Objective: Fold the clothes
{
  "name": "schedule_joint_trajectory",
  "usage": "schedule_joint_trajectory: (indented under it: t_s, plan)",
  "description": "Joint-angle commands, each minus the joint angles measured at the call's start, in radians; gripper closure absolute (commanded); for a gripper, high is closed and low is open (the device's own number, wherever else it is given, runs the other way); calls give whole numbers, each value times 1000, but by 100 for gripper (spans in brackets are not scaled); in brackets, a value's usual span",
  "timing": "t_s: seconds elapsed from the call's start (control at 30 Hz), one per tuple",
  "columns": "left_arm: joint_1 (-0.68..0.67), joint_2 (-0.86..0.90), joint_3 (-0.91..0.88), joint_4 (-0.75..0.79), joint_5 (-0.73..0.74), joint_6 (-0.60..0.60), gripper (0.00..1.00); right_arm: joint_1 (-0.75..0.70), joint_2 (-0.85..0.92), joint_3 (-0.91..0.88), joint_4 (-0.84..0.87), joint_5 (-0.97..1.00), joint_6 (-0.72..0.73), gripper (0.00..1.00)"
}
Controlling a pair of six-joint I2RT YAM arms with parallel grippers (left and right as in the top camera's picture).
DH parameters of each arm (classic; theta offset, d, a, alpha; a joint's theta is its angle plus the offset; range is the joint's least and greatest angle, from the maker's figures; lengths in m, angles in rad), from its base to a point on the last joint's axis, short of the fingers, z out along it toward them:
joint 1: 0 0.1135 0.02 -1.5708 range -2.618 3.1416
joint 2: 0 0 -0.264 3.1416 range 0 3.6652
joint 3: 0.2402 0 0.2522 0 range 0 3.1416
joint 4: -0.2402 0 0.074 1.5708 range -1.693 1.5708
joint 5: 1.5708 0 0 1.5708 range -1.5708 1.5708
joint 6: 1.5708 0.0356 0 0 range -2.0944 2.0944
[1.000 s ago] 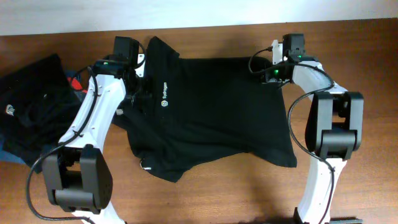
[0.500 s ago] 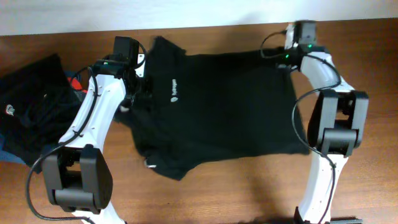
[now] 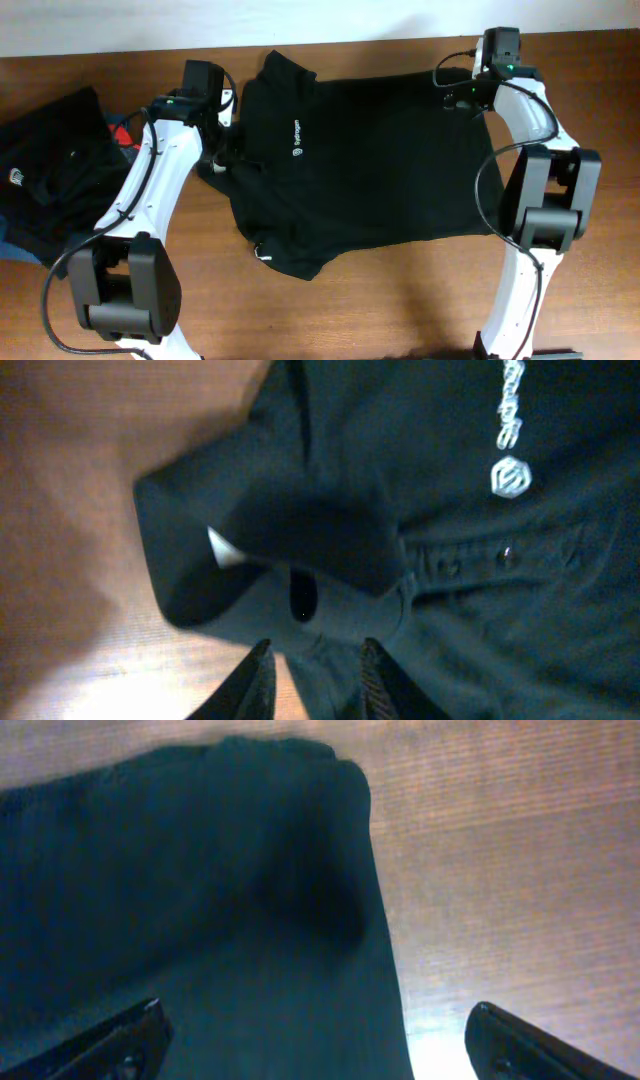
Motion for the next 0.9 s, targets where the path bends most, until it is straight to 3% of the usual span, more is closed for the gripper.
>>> schedule_joint_trajectory:
  t_s: [0.0, 0.3, 0.43, 0.6, 0.7, 0.77, 0.87]
  plan:
    - [4, 3, 10, -59, 12, -6, 70, 0, -158, 17, -97, 23, 2, 1]
    - [4, 3, -11, -332, 184, -6, 69, 0, -309, 17, -713, 4, 2, 1]
    - [-2, 3, -76, -393, 183, -1, 78, 0, -308, 17, -773, 4, 2, 1]
    - [-103, -104, -222, -284, 124, 23, 79, -1, -308, 17, -819, 5, 2, 1]
    - [-182, -269, -326, -211, 14, -55, 79, -15, -308, 17, -872, 3, 14, 2]
    - [-204, -399, -410, -153, 31, -88, 78, -34, -308, 17, -933, -33, 16, 1]
    - [-204, -504, -513, -93, 91, -88, 68, -55, -308, 17, -1001, -42, 16, 1]
